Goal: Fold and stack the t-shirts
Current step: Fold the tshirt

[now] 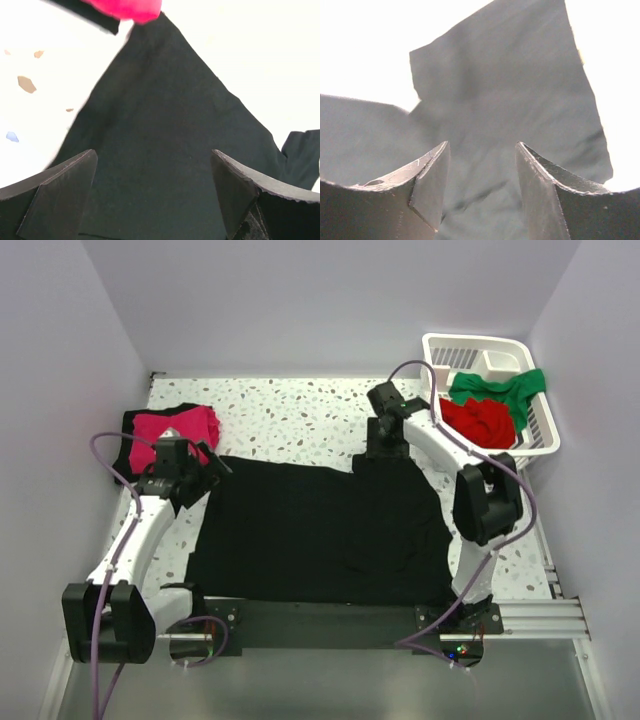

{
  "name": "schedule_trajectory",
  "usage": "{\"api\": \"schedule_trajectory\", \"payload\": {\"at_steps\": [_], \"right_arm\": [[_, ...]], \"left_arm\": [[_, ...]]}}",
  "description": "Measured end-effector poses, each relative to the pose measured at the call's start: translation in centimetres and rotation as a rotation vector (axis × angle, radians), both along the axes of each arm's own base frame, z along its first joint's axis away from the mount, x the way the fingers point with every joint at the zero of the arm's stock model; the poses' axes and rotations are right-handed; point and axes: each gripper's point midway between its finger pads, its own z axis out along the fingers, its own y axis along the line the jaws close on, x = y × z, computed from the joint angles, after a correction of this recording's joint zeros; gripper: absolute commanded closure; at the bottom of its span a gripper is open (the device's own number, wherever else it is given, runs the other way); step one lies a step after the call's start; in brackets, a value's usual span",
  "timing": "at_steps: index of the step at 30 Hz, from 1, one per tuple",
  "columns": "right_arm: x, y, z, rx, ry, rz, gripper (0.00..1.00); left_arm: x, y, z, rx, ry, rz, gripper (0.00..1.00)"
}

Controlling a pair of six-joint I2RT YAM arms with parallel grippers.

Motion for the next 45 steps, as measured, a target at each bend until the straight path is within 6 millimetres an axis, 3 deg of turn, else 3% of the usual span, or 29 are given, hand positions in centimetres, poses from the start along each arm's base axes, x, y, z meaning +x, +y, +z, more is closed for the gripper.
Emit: {"api": "schedule_trajectory", "payload": {"at_steps": [4,10,19,25,45], "right_arm": [[3.4,-2.7,-3.0,-0.079,0.021,-0.065,0.5],[8.5,-4.3,-5.7,-0.118,0.002,-0.126,0.53],[12.2,-5.6,-6.4,-0.139,-0.049,-0.152,0.53],[13.6,-5.6,-6.6,-0.146,-0.074,-0.139,0.52],[13.2,-6.6,-7.5,-0.167,-0.09,-0.161,0.52]], "left_arm": [[1.1,0.5,0.6,0.036,-0.017,-0.006,0.0],[2.3,0.9,0.6,0.068,-0.015,-0.007,0.0],[2.6,1.2,-0.4,0.081,0.019,0.0,0.0],[2.9,1.3,-0.6,0.082,0.029,0.001,0.0],[3.1,1.6,-0.4,0.104,0.03,0.0,0.0]]}}
